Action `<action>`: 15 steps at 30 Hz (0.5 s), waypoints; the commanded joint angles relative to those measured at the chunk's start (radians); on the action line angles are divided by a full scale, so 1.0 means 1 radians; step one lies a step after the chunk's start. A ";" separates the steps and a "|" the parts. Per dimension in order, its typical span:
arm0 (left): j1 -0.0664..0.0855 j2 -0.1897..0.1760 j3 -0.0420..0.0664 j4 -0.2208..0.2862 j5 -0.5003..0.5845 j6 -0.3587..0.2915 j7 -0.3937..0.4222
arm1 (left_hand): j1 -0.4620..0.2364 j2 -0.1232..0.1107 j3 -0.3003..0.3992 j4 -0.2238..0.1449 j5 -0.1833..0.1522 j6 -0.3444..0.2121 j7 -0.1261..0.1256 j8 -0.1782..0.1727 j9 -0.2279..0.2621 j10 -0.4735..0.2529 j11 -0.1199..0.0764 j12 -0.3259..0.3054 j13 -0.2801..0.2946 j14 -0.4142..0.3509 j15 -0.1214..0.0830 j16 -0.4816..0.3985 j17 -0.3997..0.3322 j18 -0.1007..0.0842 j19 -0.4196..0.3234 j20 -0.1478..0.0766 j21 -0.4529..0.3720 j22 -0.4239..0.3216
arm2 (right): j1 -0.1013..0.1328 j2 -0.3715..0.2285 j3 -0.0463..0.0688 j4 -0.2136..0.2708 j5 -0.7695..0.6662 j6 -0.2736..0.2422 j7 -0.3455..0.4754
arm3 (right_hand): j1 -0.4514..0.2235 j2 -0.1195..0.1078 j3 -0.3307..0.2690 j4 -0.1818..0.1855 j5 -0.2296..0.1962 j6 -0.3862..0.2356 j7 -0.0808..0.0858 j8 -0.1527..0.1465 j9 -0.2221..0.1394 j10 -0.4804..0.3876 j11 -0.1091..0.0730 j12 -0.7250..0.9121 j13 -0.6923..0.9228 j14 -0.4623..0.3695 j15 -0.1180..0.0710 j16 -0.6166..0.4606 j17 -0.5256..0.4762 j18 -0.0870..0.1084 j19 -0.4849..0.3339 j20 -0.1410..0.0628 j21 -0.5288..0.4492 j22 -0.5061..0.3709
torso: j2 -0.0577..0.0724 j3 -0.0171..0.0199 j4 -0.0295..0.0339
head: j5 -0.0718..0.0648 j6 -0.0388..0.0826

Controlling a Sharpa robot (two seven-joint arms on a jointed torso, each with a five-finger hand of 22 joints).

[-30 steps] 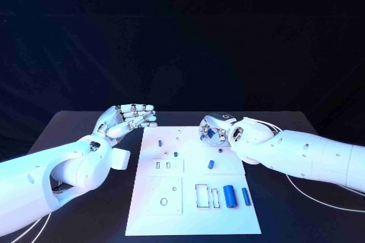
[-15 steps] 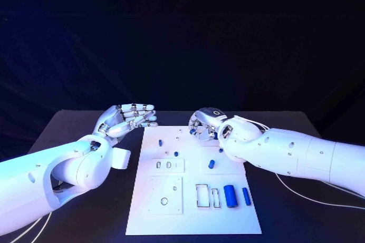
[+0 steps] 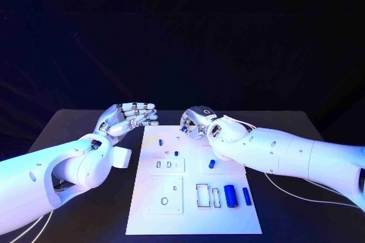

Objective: Assemble the parts on the task board

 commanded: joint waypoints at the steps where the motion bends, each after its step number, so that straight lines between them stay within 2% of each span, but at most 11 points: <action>1: 0.006 0.002 0.001 0.002 0.001 0.018 0.005 | -0.005 0.005 0.003 -0.005 -0.006 -0.001 0.001 0.001 0.001 0.005 0.000 -0.003 0.001 0.000 -0.003 0.001 0.002 0.009 0.003 -0.003 0.005 0.002 | -0.003 0.010 0.000 -0.016 -0.012 -0.004 0.002 | -0.002 0.010 0.002 -0.004 0.004 0.002 0.002 0.005 0.001 0.035 -0.031 0.003 0.027 0.058 -0.005 0.007 0.019 -0.020 0.003 -0.004 0.005 0.001 | 0.001 -0.0014 0.0014 | 0.000 0.001; 3: 0.008 0.003 0.001 0.004 0.001 0.018 0.005 | -0.005 0.005 0.003 -0.005 -0.006 -0.001 0.001 0.001 0.001 0.005 0.000 -0.003 0.001 0.000 -0.003 0.001 0.002 0.009 0.003 -0.003 0.005 0.002 | -0.004 0.017 0.000 -0.026 -0.011 0.000 0.002 | -0.003 0.009 0.002 -0.004 0.004 0.001 0.002 0.004 0.002 0.034 -0.031 0.002 0.028 0.058 -0.005 0.007 0.019 -0.020 0.003 -0.004 0.005 0.001 | 0.004 -0.0019 0.0016 | 0.002 0.004; 8: 0.012 0.003 0.001 0.005 0.001 0.019 0.004 | -0.005 0.005 0.004 -0.007 -0.006 -0.001 0.000 0.002 0.002 0.006 0.000 -0.003 0.001 -0.002 -0.003 0.000 0.002 0.008 0.000 -0.003 0.006 0.003 | -0.010 0.029 0.000 -0.046 -0.007 0.004 0.003 | -0.005 0.009 0.002 -0.004 0.003 -0.001 0.003 0.004 0.003 0.033 -0.030 0.001 0.028 0.058 -0.004 0.008 0.019 -0.020 0.003 -0.003 0.005 0.001 | 0.005 -0.0036 0.0061 | 0.002 0.002; 15: 0.013 0.005 0.001 0.003 0.001 0.020 0.003 | -0.005 0.005 0.004 -0.007 -0.006 -0.001 0.000 0.002 0.002 0.006 0.000 -0.003 0.001 -0.002 -0.003 0.000 0.002 0.008 0.000 -0.003 0.006 0.003 | -0.014 0.040 0.000 -0.061 -0.006 0.001 0.002 | -0.007 0.008 0.002 -0.004 0.003 -0.003 0.003 0.003 0.004 0.031 -0.030 -0.001 0.028 0.058 -0.004 0.008 0.019 -0.020 0.002 -0.003 0.004 0.000 | 0.005 -0.0057 0.0089 | 0.001 0.003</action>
